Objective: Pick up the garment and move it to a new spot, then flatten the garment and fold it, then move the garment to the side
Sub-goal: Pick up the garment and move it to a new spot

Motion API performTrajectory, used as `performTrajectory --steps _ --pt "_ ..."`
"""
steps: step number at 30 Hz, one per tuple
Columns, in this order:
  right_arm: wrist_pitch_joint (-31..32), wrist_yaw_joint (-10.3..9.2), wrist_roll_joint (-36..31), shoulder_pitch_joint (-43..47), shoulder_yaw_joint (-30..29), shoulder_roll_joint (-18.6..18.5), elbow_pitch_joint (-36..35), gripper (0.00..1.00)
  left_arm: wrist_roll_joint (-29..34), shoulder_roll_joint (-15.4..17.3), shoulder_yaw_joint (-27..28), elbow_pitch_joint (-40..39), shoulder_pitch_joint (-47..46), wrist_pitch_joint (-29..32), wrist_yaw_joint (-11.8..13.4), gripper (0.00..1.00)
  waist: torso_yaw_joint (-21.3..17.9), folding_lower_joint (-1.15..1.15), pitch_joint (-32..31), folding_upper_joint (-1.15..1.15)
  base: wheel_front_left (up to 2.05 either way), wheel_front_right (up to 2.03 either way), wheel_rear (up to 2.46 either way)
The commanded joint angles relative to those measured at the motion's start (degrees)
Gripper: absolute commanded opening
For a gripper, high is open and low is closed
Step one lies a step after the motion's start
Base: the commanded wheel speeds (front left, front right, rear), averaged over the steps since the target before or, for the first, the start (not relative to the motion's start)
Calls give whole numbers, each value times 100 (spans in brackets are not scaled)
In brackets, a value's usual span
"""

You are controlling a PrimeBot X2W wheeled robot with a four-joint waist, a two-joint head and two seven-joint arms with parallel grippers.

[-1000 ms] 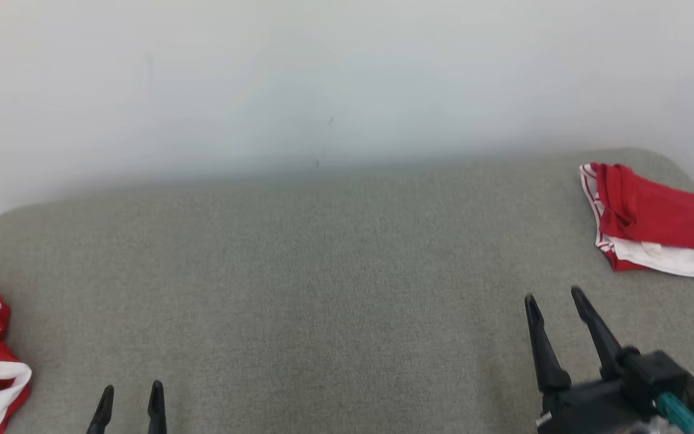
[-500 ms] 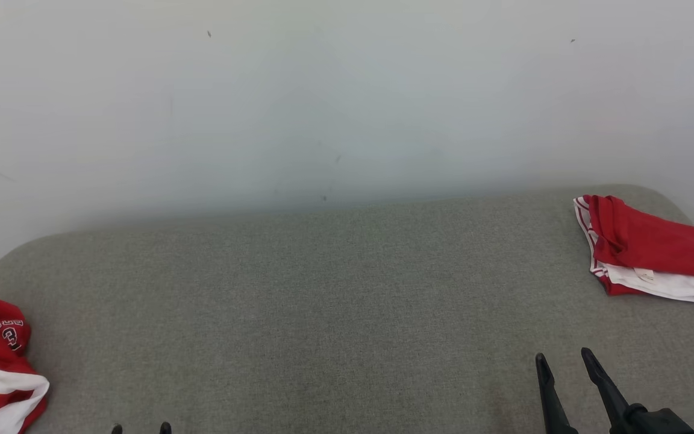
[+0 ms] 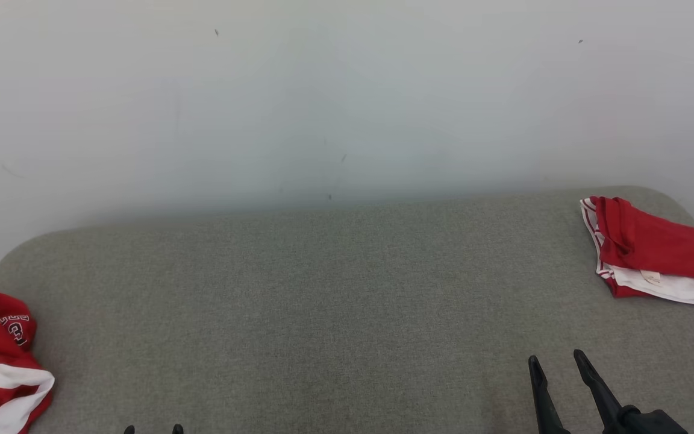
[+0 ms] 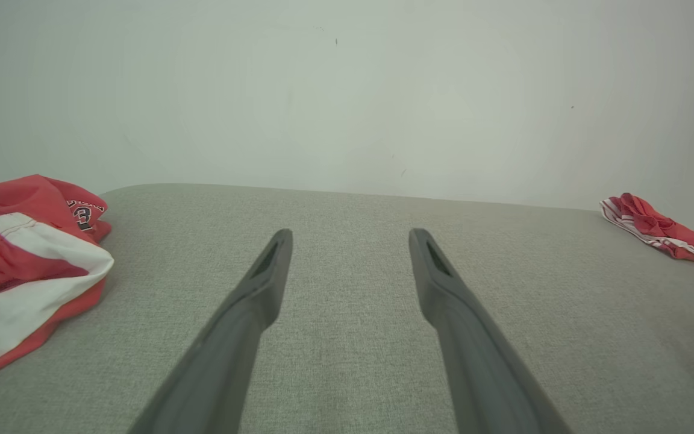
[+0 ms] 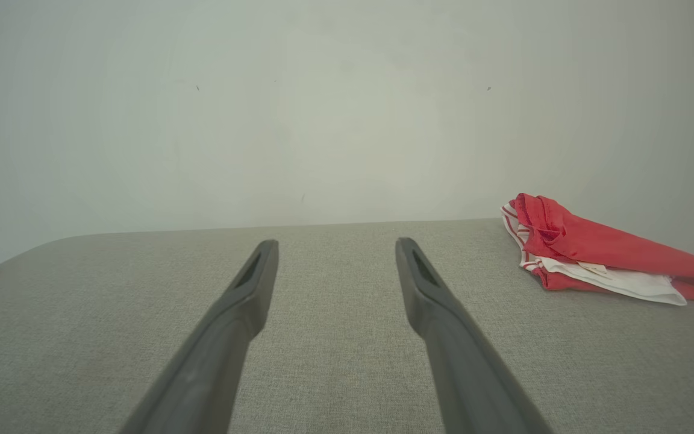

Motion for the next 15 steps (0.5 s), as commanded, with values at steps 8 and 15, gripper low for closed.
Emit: performTrajectory --steps 8,15 --pt "-24 -6 -4 70 23 33 -7 100 51 2 -52 21 -51 -20 17 100 82 0 11 0 0 0 0" --pt "-24 -6 43 34 77 13 -29 100 95 2 -87 30 -156 -20 49 100 306 0 44 0 0 0 0"
